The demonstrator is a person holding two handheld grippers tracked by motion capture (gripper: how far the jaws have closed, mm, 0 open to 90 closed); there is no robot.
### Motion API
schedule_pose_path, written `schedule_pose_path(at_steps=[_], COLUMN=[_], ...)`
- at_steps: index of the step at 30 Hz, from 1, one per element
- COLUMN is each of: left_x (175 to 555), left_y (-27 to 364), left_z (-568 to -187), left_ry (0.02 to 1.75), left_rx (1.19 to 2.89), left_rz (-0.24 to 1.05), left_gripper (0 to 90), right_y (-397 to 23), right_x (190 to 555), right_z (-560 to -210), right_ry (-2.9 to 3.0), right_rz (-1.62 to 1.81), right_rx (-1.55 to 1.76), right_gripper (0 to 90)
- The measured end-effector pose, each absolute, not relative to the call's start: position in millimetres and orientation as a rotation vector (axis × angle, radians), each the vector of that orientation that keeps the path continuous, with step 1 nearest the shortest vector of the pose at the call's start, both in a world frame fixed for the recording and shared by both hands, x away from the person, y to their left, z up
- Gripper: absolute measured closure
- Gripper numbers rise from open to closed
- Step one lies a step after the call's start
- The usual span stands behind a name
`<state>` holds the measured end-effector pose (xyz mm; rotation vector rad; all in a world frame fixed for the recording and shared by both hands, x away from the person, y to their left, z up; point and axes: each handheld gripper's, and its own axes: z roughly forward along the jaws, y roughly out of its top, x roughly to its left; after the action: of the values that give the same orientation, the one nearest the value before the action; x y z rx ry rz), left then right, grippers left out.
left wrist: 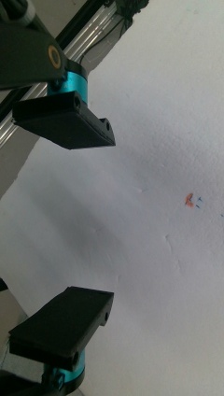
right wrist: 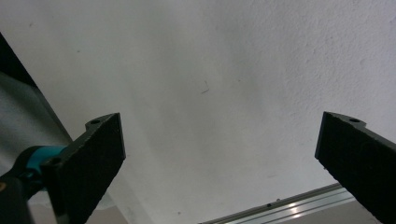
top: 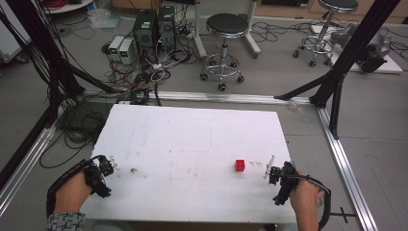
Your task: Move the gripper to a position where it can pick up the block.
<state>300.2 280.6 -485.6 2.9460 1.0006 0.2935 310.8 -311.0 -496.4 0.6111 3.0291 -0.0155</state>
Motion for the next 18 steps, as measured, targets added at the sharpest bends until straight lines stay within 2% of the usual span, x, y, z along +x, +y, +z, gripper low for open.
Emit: schedule_pose_path(at_steps=[18], left_x=[299.2], left_y=[280.3], left_z=[-480.5], left_ry=[0.990], left_rx=[2.916], left_rz=[0.313], left_gripper=[21.5], right_y=[-322.6], right_x=[326.9], right_z=[-516.1], right_ry=[3.037], right_rz=[-0.010], right_rx=[0.429], right_gripper=[0.8])
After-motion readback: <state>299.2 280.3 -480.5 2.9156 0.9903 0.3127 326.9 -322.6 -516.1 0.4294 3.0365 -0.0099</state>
